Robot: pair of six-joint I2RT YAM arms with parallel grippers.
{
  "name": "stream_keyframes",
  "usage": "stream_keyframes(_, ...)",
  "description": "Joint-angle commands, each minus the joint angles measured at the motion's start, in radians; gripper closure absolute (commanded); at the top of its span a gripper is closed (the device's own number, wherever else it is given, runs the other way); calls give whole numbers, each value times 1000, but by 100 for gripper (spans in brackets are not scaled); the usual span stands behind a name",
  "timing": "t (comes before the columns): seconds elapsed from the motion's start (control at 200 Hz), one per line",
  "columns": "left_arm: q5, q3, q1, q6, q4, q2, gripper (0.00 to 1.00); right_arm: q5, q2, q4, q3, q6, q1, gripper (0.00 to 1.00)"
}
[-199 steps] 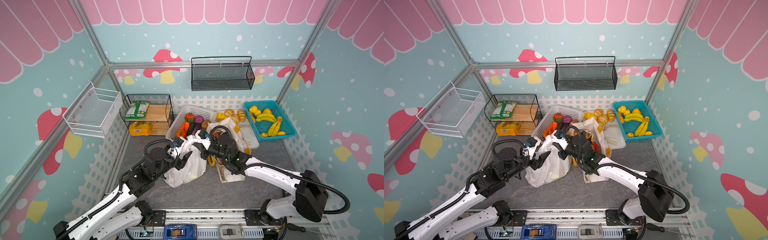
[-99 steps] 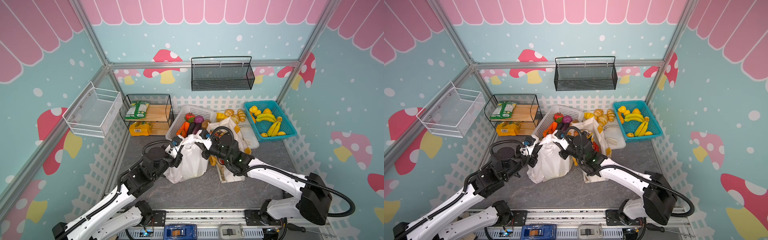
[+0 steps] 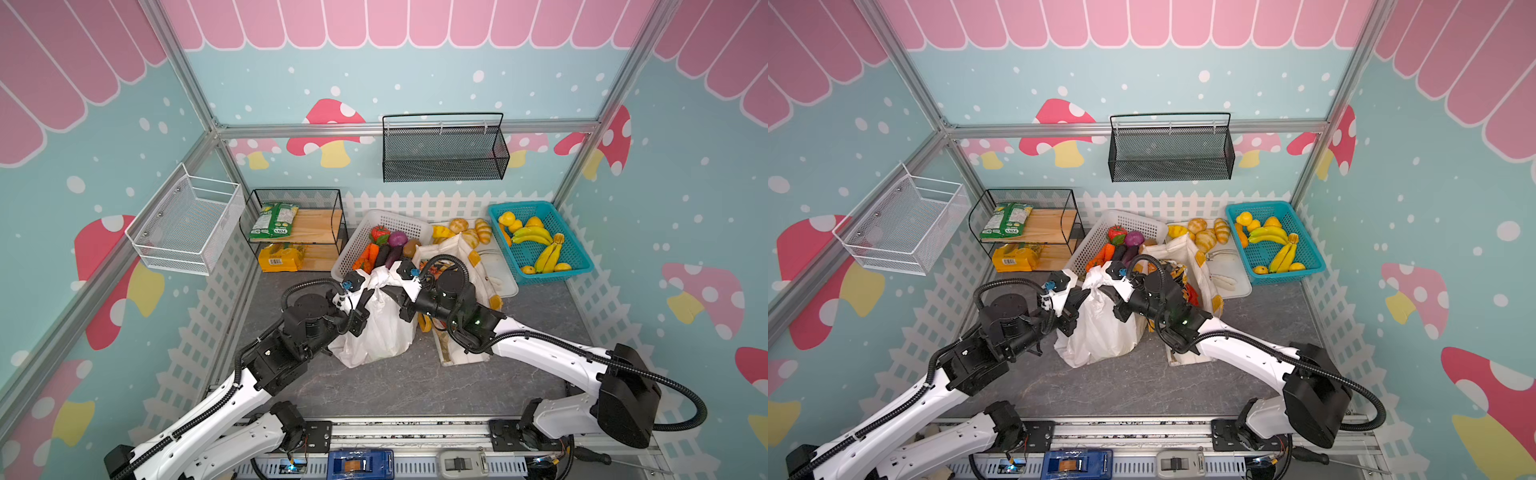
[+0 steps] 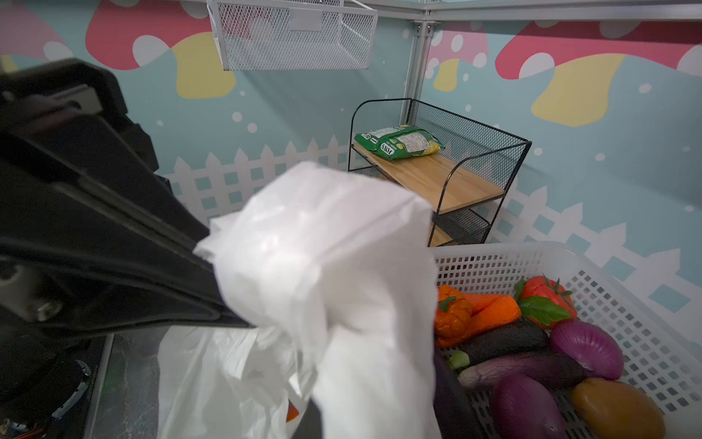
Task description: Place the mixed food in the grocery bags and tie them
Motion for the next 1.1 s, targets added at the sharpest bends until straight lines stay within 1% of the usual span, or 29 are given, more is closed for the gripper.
stream_keyframes(0.0, 66, 2, 2, -54, 91, -5, 99, -7, 30, 50, 14, 44, 11, 100)
stream_keyframes(0.175, 114, -16, 0, -99, 157, -5, 100, -19, 52, 85, 15, 67, 12, 100)
stream_keyframes(0.325, 151, -45, -20, -125, 177, 8, 100, -44, 51, 124, 5, 32, -11, 100)
stream_keyframes(0.395, 154, -84, -31, -139, 207, 5, 100, -144, 46, 190, -20, 47, -58, 100)
stream_keyframes(0.485, 147, -140, -43, -165, 267, 14, 99, -284, 53, 343, -72, 92, -107, 100)
stream_keyframes(0.555, 136, -168, -54, -183, 317, 35, 98, -349, 70, 426, -99, 134, -132, 100)
stream_keyframes(0.63, 120, -187, -69, -189, 358, 57, 95, -390, 89, 504, -123, 171, -151, 100)
stream_keyframes(0.71, 123, -196, -76, -190, 388, 73, 88, -417, 107, 552, -135, 189, -165, 100)
stream_keyframes(0.831, 135, -196, -76, -174, 369, 60, 73, -431, 123, 576, -138, 187, -175, 100)
stream_keyframes(0.971, 125, -181, -74, -123, 263, -30, 49, -442, 134, 601, -148, 191, -190, 100)
stream_keyframes(1.096, 130, -140, -57, -90, 131, -109, 34, -460, 143, 633, -157, 208, -199, 100)
